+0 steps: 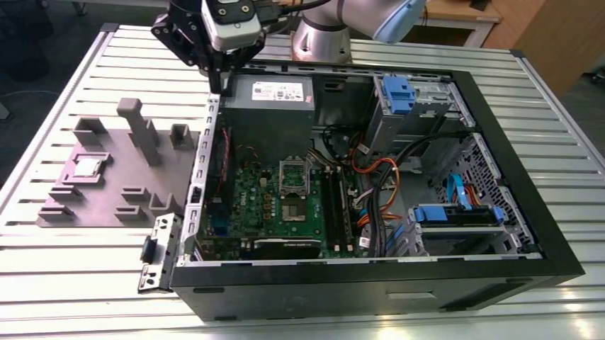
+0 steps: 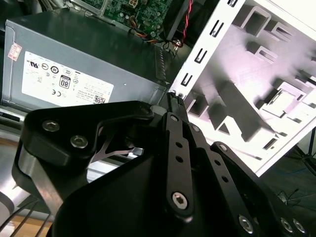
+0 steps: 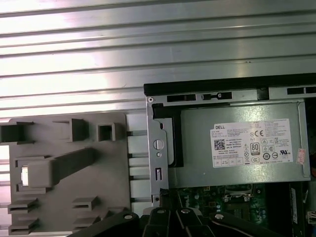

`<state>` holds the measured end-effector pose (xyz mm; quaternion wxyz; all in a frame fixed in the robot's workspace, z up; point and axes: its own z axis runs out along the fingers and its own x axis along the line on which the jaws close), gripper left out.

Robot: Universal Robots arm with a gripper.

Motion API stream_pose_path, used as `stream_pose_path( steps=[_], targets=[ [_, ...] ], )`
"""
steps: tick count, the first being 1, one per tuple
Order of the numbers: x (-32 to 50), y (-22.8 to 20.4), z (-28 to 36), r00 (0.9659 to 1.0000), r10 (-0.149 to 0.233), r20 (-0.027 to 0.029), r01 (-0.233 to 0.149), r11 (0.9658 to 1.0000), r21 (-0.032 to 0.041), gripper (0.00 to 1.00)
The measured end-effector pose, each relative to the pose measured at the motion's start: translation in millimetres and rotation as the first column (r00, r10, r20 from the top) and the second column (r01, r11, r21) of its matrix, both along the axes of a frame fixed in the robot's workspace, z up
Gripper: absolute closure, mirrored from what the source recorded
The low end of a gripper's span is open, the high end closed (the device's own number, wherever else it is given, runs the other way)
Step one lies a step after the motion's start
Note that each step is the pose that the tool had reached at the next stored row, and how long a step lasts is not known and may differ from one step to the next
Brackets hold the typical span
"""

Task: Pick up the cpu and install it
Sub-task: 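Reach for the cpu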

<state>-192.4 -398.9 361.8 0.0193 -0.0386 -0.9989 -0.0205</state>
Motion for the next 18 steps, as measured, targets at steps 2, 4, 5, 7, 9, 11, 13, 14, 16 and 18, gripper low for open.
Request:
stream_pose_path(
  steps=[2,4,5,7,9,11,13,14,16,18],
  targets=[
    [-0.7,0.0,-0.3,1.0,0.0,-0.0004,0.0,1.0,0.0,0.89],
    [-1.4,0.0,-0.6,1.0,0.0,-0.0009,0.0,1.0,0.0,0.89],
    [-1.7,0.0,-0.7,1.0,0.0,-0.0011,0.0,1.0,0.0,0.89],
    [-2.4,0.0,-1.0,1.0,0.0,-0.0015,0.0,1.0,0.0,0.89],
    [-3.0,0.0,-1.3,1.0,0.0,-0.0019,0.0,1.0,0.0,0.89],
    [-3.7,0.0,-1.5,1.0,0.0,-0.0024,0.0,1.0,0.0,0.89],
    [-4.4,0.0,-1.8,1.0,0.0,-0.0028,0.0,1.0,0.0,0.89],
    [-4.7,0.0,-1.9,1.0,0.0,-0.0031,0.0,1.0,0.0,0.89],
    [-5.3,0.0,-2.3,1.0,0.0,-0.0035,0.0,1.0,0.0,0.89],
    [-6.0,0.0,-2.6,1.0,0.0,-0.004,0.0,1.0,0.0001,0.89]
  ],
)
